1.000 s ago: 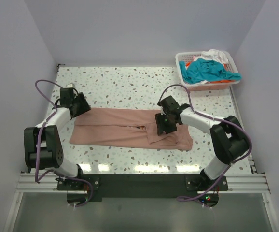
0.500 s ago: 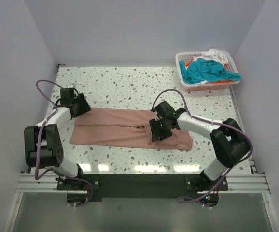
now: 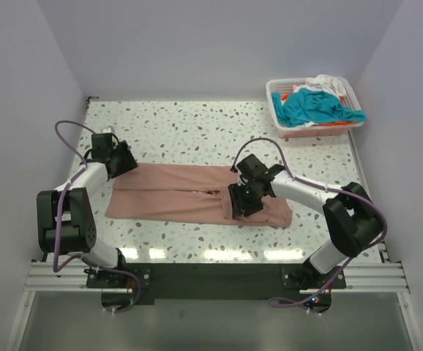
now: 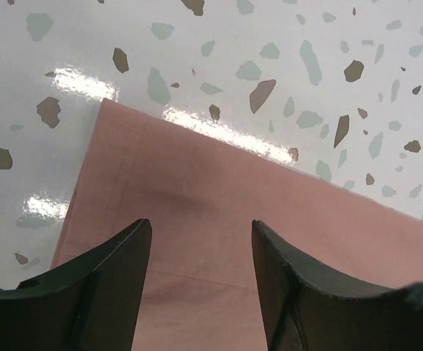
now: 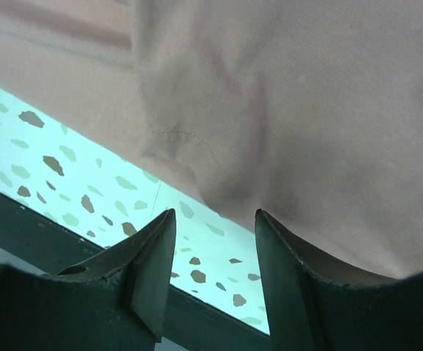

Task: Fold and stack the t-shirts
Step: Fold the tshirt

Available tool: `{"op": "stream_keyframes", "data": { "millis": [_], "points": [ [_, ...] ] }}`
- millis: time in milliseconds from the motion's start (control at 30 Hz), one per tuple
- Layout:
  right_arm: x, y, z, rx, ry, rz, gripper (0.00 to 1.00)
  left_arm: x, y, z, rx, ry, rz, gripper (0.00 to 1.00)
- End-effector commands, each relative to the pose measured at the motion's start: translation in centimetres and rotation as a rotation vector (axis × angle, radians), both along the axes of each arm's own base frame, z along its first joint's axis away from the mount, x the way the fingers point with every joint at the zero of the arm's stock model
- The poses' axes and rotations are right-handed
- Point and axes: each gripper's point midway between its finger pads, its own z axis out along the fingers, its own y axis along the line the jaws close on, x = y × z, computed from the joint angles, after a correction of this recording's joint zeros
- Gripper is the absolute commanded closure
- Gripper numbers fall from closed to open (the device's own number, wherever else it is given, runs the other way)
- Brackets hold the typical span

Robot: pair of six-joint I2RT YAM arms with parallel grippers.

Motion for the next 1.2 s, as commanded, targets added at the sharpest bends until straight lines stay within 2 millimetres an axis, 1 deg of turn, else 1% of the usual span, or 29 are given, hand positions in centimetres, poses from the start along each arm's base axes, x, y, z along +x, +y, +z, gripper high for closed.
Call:
{"op": "stream_keyframes", "data": {
  "millis": [0, 33, 67, 100, 200, 300, 367, 400, 467, 500, 533, 633, 667, 733, 767, 800, 867, 900, 933, 967, 1000, 1033, 1067, 1100, 1133, 1167],
  "points": [
    [1.1, 0.6, 3.6, 0.034, -0.082, 0.028, 0.49, 1.4, 0.1, 2.5, 0.046, -0.073, -0.032, 0.39],
    [1.7, 0.7, 4.3, 0.026, -0.105, 0.021, 0.49, 1.7, 0.0, 2.8, 0.046, -0.081, -0.037, 0.39],
    [2.4, 0.3, 4.6, -0.001, -0.137, 0.008, 0.49, 1.8, -0.2, 3.0, 0.045, -0.086, -0.044, 0.39],
    [3.2, 0.4, 5.3, -0.010, -0.161, -0.001, 0.48, 2.0, -0.8, 3.0, 0.037, -0.090, -0.062, 0.39],
    [5.0, -0.5, 5.4, -0.080, -0.215, -0.031, 0.48, 2.1, -2.1, 2.6, 0.015, -0.087, -0.103, 0.39],
    [6.7, -1.7, 4.8, -0.138, -0.240, -0.076, 0.48, 2.0, -3.2, 1.9, -0.013, -0.072, -0.132, 0.39],
    [7.8, -2.4, 4.6, -0.146, -0.255, -0.119, 0.48, 2.0, -3.6, 1.5, -0.029, -0.065, -0.143, 0.39],
    [8.8, -3.0, 4.4, -0.147, -0.277, -0.156, 0.48, 2.0, -4.0, 1.0, -0.051, -0.055, -0.149, 0.39],
    [9.8, -3.5, 4.0, -0.145, -0.294, -0.185, 0.48, 2.0, -4.3, 0.4, -0.072, -0.033, -0.152, 0.39],
    [10.6, -4.1, 3.8, -0.148, -0.305, -0.211, 0.47, 1.8, -4.6, -0.3, -0.092, -0.009, -0.148, 0.39],
    [11.0, -4.7, 3.2, -0.166, -0.300, -0.227, 0.47, 1.7, -4.6, -0.6, -0.099, 0.000, -0.144, 0.39],
    [12.1, -6.3, 2.4, -0.191, -0.303, -0.273, 0.47, 1.4, -4.6, -1.7, -0.110, 0.030, -0.135, 0.39],
    [12.5, -6.9, 1.8, -0.200, -0.294, -0.287, 0.47, 1.2, -4.6, -2.0, -0.108, 0.038, -0.130, 0.39],
    [13.1, -7.3, 1.2, -0.209, -0.296, -0.286, 0.47, 0.7, -4.2, -2.6, -0.092, 0.061, -0.118, 0.39],
    [13.2, -7.5, 0.1, -0.231, -0.278, -0.282, 0.47, 0.5, -3.9, -2.8, -0.082, 0.072, -0.113, 0.39],
    [13.6, -7.5, 0.0, -0.238, -0.279, -0.274, 0.47, -0.1, -3.6, -3.1, -0.069, 0.102, -0.105, 0.38],
    [14.1, -7.7, -0.8, -0.264, -0.270, -0.261, 0.47, -1.0, -2.3, -3.6, -0.035, 0.128, -0.066, 0.38],
    [14.5, -7.5, -1.5, -0.273, -0.258, -0.257, 0.47, -1.9, -1.9, -3.9, -0.030, 0.144, -0.053, 0.39],
    [14.8, -7.4, -1.7, -0.275, -0.257, -0.257, 0.47, -2.4, -1.6, -4.0, -0.029, 0.152, -0.041, 0.38],
    [15.1, -7.2, -2.0, -0.276, -0.252, -0.258, 0.47, -2.9, -0.9, -4.2, -0.029, 0.161, -0.020, 0.38],
    [15.6, -7.0, -2.6, -0.279, -0.244, -0.260, 0.47, -3.9, -0.3, -4.5, -0.024, 0.180, -0.002, 0.38],
    [15.9, -6.8, -2.9, -0.283, -0.240, -0.261, 0.47, -4.3, -0.2, -4.6, -0.019, 0.189, -0.004, 0.38],
    [16.2, -6.7, -3.1, -0.285, -0.236, -0.262, 0.47, -4.8, 0.2, -4.7, -0.016, 0.199, 0.011, 0.38],
    [17.2, -6.4, -3.3, -0.290, -0.238, -0.264, 0.47, -5.7, 0.5, -4.9, -0.006, 0.217, 0.019, 0.38],
    [17.7, -6.1, -3.5, -0.291, -0.238, -0.262, 0.47, -6.2, 0.7, -5.0, -0.003, 0.225, 0.024, 0.38],
    [19.1, -5.5, -2.8, -0.278, -0.260, -0.269, 0.47, -7.0, 0.7, -5.0, -0.002, 0.234, 0.027, 0.38]
  ]
}}
